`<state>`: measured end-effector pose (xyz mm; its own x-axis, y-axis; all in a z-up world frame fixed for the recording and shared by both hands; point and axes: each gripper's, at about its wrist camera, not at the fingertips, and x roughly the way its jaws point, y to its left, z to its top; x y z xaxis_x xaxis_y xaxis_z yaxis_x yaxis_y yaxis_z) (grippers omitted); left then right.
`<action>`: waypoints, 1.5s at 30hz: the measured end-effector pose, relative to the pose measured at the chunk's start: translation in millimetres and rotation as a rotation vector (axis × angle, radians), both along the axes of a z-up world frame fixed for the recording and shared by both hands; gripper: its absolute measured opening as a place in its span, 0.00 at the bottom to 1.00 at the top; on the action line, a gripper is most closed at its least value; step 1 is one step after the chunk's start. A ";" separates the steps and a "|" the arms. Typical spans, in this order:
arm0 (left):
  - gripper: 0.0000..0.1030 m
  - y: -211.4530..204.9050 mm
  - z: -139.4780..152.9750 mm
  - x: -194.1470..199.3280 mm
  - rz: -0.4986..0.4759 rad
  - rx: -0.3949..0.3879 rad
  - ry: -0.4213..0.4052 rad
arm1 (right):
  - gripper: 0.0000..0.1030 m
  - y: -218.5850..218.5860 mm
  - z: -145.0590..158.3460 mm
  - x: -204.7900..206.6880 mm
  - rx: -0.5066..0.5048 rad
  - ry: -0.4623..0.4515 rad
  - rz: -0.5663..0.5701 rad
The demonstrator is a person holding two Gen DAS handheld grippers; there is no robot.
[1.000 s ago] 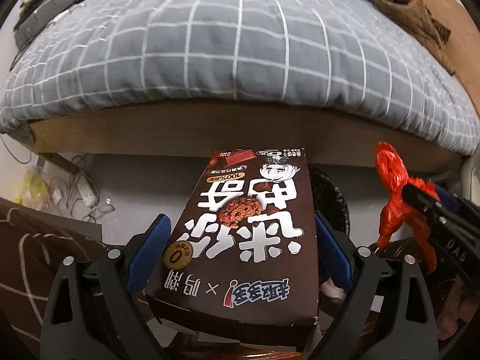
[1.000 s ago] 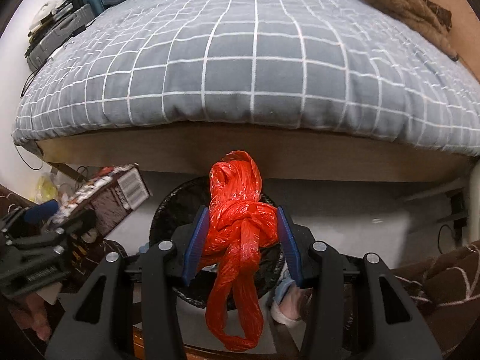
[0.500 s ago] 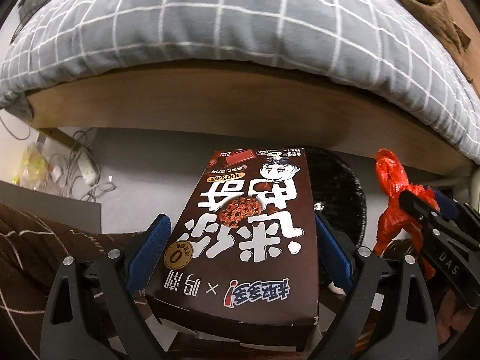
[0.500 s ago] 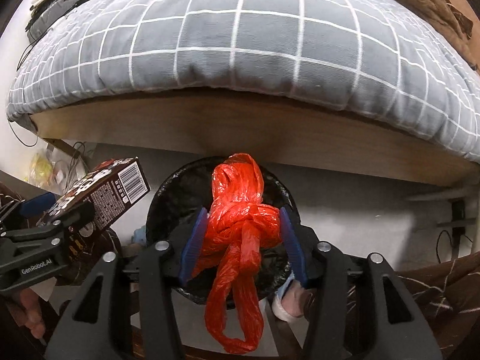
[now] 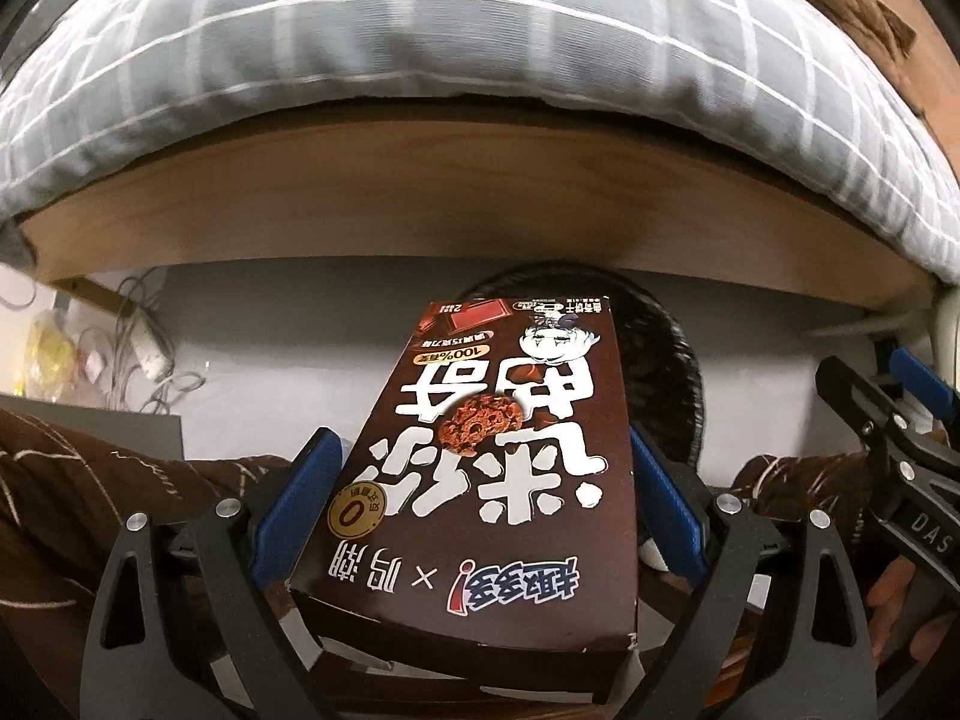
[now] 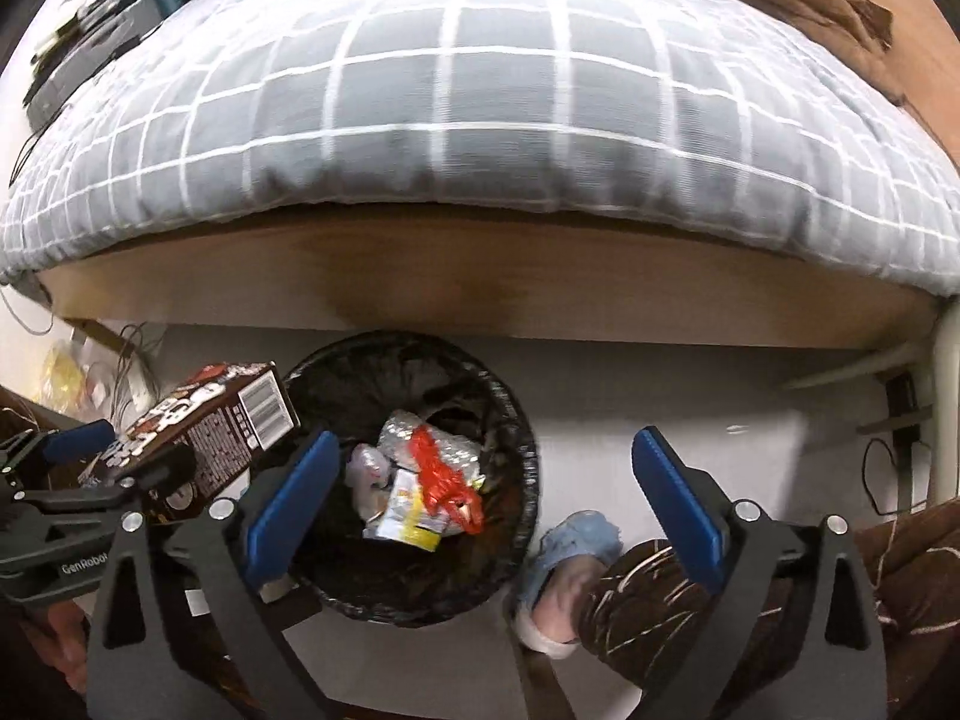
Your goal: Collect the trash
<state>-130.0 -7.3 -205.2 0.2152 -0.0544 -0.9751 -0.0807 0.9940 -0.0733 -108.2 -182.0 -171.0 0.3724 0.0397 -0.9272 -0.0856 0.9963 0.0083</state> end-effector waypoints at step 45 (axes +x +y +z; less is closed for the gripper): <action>0.94 12.4 202.5 -43.5 0.021 0.031 -0.454 | 0.93 -0.3 194.4 -53.2 0.045 -0.379 -0.024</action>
<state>-173.4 5.1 -2.7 0.6221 -0.0175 -0.7827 -0.0672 0.9949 -0.0757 -161.4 -182.3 23.4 0.6896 0.0649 -0.7212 -0.0679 0.9974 0.0247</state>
